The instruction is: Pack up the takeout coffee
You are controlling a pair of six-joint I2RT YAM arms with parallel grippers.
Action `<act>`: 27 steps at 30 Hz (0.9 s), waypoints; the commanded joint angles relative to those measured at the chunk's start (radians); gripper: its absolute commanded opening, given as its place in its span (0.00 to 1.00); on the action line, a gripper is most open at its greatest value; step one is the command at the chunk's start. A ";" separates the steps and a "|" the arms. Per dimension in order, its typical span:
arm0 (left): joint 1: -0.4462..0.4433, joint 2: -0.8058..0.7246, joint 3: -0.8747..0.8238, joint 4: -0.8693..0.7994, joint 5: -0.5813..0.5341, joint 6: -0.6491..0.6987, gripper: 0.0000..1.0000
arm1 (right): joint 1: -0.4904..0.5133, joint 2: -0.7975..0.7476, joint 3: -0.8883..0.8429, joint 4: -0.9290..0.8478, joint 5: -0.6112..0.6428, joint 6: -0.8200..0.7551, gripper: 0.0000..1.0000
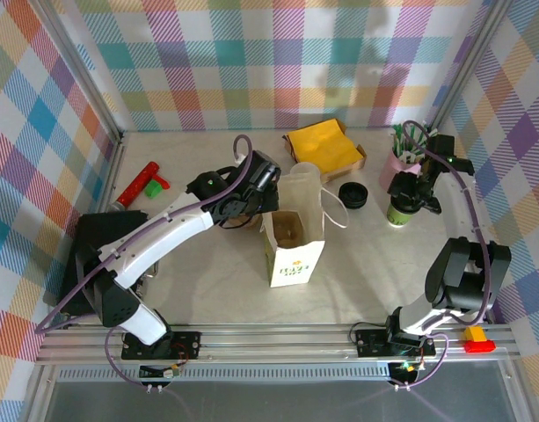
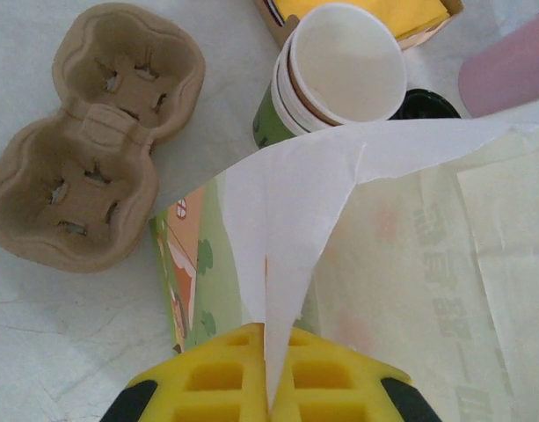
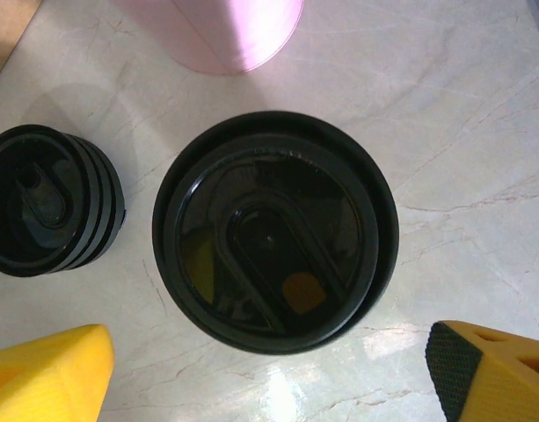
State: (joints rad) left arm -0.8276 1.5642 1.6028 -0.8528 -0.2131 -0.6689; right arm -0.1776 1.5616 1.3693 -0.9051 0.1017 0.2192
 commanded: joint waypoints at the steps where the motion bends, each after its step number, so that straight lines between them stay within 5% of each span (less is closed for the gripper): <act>1: 0.014 -0.023 -0.017 0.038 0.029 -0.023 0.01 | -0.013 0.022 0.037 -0.005 0.015 -0.036 0.92; 27: 0.019 -0.039 -0.046 0.067 0.060 -0.007 0.01 | -0.020 0.149 0.115 -0.039 0.015 -0.066 0.82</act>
State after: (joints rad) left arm -0.8192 1.5604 1.5707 -0.8085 -0.1669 -0.6739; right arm -0.1905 1.6951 1.4555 -0.9176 0.1303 0.1665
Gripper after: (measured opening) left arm 0.062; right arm 0.820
